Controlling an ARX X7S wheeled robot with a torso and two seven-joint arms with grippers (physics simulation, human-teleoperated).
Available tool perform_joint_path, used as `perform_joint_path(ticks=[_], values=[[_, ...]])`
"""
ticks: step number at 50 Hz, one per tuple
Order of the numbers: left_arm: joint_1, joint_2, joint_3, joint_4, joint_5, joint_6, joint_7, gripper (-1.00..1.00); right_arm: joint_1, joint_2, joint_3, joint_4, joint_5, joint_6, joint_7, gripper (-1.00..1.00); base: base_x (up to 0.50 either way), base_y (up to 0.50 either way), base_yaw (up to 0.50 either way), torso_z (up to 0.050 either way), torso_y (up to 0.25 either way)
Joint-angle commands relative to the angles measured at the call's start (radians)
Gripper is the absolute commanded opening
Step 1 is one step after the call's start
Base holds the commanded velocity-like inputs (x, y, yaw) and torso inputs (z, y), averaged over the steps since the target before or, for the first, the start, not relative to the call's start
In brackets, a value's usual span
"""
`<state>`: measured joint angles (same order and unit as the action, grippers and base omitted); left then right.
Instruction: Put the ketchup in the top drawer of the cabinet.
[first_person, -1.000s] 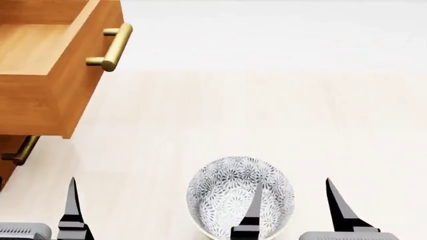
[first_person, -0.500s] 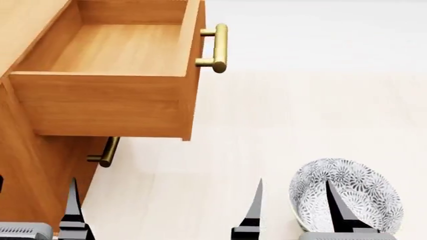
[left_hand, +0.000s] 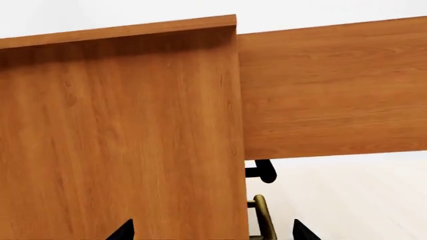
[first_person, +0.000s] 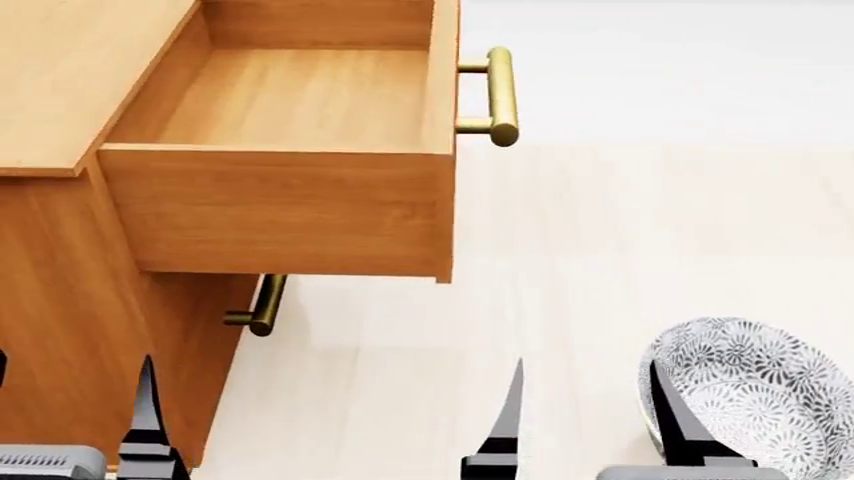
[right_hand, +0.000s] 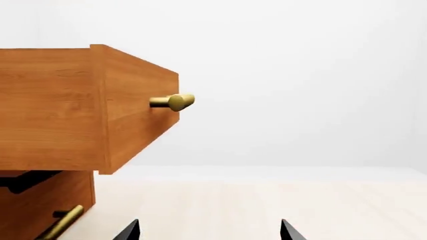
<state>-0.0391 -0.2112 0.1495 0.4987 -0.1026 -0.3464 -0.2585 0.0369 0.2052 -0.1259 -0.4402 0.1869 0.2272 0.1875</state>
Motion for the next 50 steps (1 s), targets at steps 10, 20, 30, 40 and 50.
perform_joint_path(ticks=[10, 20, 30, 40, 50], values=[[-0.003, -0.010, 0.010, -0.003, -0.009, 0.000, -0.014, 1.00, 0.012, 0.022, -0.003, -0.030, 0.036, 0.032, 0.022, 1.00, 0.00, 0.03, 0.00, 0.000, 0.000], [-0.004, -0.015, 0.012, -0.002, -0.015, -0.002, -0.021, 1.00, 0.004, 0.019, -0.017, 0.018, 0.030, -0.024, 0.023, 1.00, 0.00, 0.18, 0.00, 0.000, 0.000], [-0.005, -0.020, 0.015, -0.006, -0.020, 0.002, -0.026, 1.00, 0.003, 0.027, -0.023, 0.019, 0.031, -0.032, 0.031, 1.00, -0.14, 0.00, 0.00, 0.000, 0.000], [-0.007, -0.024, 0.020, -0.013, -0.021, 0.008, -0.033, 1.00, 0.005, 0.035, -0.026, 0.021, 0.036, -0.029, 0.039, 1.00, -0.04, 0.00, 0.00, 0.000, 0.000], [-0.004, -0.030, 0.026, -0.005, -0.019, 0.006, -0.042, 1.00, -0.009, 0.098, -0.001, -0.032, 0.047, -0.020, 0.022, 1.00, 0.00, 0.00, 0.00, 0.000, 0.000]])
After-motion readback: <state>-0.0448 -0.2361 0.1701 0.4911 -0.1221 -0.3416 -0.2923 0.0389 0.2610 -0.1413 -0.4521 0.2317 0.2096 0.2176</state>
